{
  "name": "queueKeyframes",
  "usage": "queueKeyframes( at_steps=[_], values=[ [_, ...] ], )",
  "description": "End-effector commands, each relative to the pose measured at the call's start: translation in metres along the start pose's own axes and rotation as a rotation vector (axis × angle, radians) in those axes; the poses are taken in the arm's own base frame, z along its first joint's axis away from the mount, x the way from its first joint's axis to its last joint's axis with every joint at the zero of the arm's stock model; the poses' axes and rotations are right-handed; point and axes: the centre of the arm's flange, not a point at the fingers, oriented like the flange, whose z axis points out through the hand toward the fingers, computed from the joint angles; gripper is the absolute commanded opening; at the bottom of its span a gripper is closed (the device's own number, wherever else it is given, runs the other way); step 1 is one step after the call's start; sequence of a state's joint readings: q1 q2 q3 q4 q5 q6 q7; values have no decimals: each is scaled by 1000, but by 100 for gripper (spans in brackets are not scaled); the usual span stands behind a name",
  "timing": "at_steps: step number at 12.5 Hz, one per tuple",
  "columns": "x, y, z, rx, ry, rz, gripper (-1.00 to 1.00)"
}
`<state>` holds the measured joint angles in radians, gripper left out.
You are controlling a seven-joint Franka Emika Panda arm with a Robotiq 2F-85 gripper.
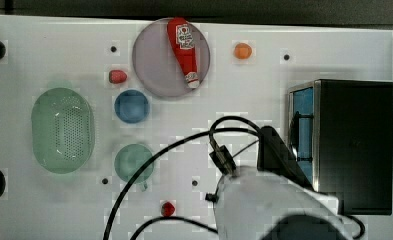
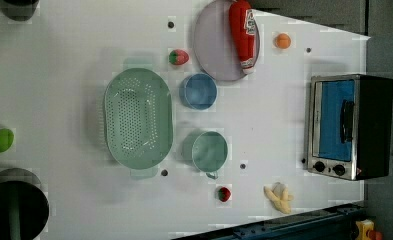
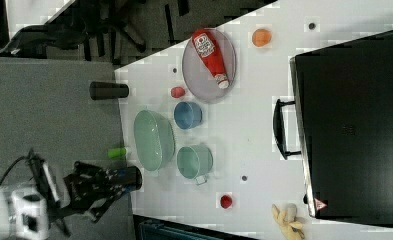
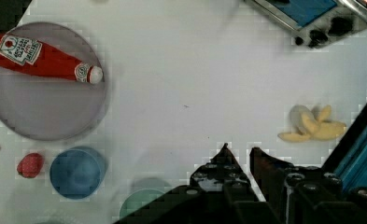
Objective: Flap open oven.
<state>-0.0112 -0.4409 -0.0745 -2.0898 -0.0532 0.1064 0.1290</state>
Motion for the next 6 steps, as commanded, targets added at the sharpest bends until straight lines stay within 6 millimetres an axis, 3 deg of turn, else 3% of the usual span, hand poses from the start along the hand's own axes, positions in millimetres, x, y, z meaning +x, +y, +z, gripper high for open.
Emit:
queueKeyframes(
  at_steps=[1,6],
  values=[
    [34,18,30,-17,-19,-108,-65],
    [104,47,96,-3,-32,-564,-65]
  ],
)
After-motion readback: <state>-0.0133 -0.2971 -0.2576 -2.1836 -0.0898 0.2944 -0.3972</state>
